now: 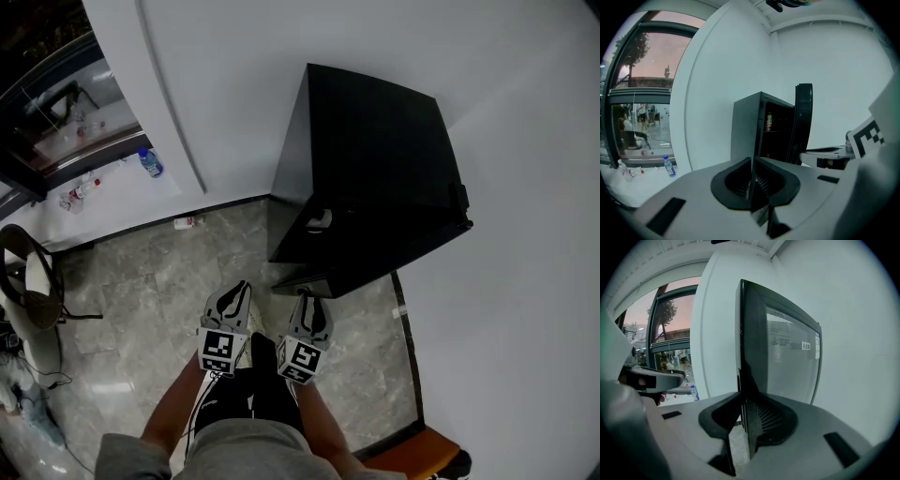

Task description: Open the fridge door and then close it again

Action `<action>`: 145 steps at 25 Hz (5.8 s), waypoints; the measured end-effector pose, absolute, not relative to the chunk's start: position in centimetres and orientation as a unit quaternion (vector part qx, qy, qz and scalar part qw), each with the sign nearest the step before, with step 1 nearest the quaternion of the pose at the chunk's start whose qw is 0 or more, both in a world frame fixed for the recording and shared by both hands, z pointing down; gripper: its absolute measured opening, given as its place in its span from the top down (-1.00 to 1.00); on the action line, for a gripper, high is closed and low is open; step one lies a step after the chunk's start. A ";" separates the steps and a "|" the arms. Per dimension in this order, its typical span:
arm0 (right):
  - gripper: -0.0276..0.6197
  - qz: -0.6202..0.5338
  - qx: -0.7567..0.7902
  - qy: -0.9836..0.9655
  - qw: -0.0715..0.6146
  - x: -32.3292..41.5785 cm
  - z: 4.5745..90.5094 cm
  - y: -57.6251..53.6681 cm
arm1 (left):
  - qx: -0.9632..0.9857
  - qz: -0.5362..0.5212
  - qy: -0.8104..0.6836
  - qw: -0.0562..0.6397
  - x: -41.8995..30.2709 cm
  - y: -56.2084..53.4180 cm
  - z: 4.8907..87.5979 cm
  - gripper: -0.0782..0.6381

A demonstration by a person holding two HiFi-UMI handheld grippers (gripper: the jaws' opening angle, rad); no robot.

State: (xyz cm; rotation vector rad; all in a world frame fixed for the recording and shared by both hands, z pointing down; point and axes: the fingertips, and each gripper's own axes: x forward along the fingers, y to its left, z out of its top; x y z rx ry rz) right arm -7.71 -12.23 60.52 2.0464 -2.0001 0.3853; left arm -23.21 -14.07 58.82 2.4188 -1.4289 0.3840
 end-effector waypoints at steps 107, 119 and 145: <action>0.57 0.130 0.801 -0.579 0.080 -14.1 56.1 -23.2 | 0.958 0.126 -0.234 0.106 -24.3 -34.6 55.8 0.71; 0.64 0.071 0.798 -0.596 0.060 -15.7 46.4 -23.3 | 0.974 0.102 -0.184 0.087 -24.6 -33.4 47.5 0.71; 0.78 0.056 0.843 -0.532 0.059 -16.7 42.7 -21.1 | 0.988 0.083 -0.107 0.070 -25.5 -32.6 42.7 0.70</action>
